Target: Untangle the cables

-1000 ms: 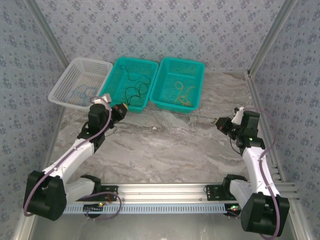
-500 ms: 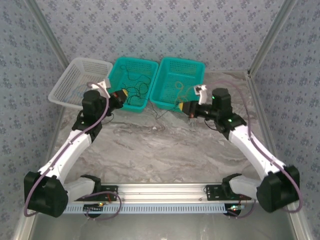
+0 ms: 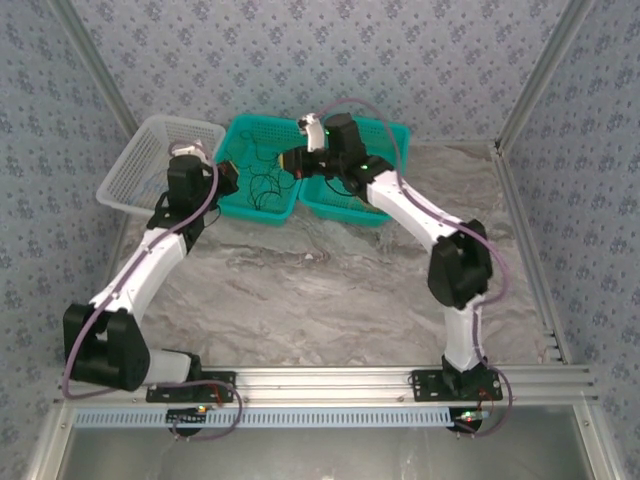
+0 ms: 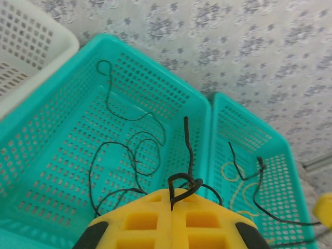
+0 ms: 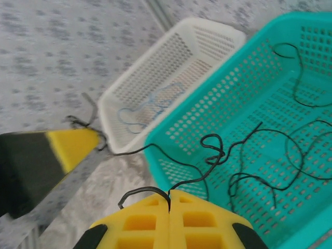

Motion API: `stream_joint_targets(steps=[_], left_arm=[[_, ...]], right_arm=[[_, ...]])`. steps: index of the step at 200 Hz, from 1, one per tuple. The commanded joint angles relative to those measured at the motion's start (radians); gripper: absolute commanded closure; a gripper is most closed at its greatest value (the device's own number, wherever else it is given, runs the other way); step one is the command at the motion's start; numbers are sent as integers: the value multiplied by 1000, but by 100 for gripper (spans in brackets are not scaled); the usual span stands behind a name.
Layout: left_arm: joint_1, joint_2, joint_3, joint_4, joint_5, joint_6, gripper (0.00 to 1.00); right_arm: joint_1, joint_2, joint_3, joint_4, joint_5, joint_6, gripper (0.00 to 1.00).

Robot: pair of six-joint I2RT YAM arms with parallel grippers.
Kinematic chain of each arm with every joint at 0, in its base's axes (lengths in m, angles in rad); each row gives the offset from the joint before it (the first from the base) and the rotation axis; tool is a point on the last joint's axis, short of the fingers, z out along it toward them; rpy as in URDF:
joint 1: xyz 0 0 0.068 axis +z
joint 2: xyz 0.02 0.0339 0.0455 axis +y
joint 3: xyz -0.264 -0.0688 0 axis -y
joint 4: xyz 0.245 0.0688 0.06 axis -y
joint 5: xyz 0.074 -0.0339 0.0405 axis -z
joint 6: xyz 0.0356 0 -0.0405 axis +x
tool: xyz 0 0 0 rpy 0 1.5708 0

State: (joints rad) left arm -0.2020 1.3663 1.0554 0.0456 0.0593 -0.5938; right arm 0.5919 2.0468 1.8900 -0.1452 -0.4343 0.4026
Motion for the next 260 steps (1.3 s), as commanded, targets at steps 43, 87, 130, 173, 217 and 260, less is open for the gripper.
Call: stream_joint_targets(steps=[43,87,130,173,217,260], left_arm=[[38,208,213,-128,11,125,17],[50,18,30,-35,-51,243,1],[121,-220,-287,60,-191,343,1],[231,-394,-589,176,-351,329,1],[308,-345,-693,283,-312,318,1],[311,-160,-690,405,-212,394,1]], right_arm=[[-7,171,288,-243,229,-57,29],[-90,-153,-129,-135,273,-130,0],[-244,-522,-605,-14,415,-166,0],[-447,-719,-925,49,446,-185,0],[-546,-759,-1096,143,523,-189,0],[-578,-751,-1284,352,668,-287,0]])
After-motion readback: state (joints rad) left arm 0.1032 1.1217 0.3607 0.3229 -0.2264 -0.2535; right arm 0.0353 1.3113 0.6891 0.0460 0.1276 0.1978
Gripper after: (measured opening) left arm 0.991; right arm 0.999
